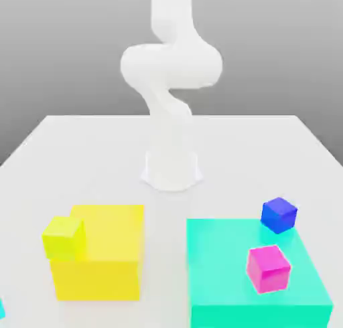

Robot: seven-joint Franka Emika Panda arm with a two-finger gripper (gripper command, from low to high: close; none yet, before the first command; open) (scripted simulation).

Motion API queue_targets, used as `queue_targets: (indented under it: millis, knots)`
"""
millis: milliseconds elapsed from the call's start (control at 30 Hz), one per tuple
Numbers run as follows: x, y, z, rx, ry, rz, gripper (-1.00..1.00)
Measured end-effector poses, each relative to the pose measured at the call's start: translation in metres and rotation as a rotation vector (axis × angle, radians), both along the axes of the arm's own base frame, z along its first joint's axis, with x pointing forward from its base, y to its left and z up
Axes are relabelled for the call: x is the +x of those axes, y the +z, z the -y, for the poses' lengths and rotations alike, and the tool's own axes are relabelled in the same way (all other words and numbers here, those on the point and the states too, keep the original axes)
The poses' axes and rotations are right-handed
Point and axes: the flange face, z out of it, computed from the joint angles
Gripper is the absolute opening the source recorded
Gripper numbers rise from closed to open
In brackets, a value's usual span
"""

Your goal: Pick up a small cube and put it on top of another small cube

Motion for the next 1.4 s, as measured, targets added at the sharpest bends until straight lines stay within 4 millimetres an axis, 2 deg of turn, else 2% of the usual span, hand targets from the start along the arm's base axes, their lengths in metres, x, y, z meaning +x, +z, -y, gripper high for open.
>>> queue_targets:
  millis: [133, 267, 400, 533, 667, 800, 900, 1033, 1167, 1200, 1367, 1400]
  knots:
    - [0.047, -0.046, 0.036, 0.047, -0.063, -0.097, 0.00]
    - [0.085, -0.097, 0.074, 0.089, -0.131, -0.187, 0.00]
    - [0.113, -0.154, 0.114, 0.128, -0.205, -0.276, 0.00]
    - [0.131, -0.215, 0.156, 0.163, -0.284, -0.363, 0.00]
    - [0.135, -0.280, 0.205, 0.196, -0.381, -0.448, 0.00]
    - [0.134, -0.348, 0.240, 0.217, -0.455, -0.535, 0.00]
    - [0.124, -0.399, 0.268, 0.231, -0.517, -0.599, 0.00]
    - [0.101, -0.467, 0.305, 0.244, -0.604, -0.685, 0.00]
    - [0.094, -0.531, 0.315, 0.246, -0.628, -0.710, 0.00]
    - [0.093, -0.544, 0.315, 0.247, -0.629, -0.711, -1.00]
    - [0.093, -0.544, 0.315, 0.248, -0.628, -0.710, -1.00]
    - [0.092, -0.551, 0.315, 0.248, -0.629, -0.711, -1.00]
